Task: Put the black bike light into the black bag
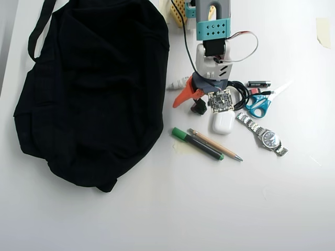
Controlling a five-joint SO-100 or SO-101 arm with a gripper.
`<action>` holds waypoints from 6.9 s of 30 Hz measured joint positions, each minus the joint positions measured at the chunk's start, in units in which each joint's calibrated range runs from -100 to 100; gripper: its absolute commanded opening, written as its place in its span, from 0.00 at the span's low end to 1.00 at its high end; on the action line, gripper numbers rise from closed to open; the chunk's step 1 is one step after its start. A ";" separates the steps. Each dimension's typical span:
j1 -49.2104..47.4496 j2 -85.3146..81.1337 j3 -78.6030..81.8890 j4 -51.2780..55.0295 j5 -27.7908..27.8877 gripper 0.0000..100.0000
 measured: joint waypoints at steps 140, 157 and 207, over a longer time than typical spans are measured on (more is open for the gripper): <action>-6.02 -100.50 54.61 26.08 -7.72 0.02; 1.47 -100.67 60.58 30.25 -7.47 0.02; 2.20 -100.67 60.58 30.85 -7.47 0.02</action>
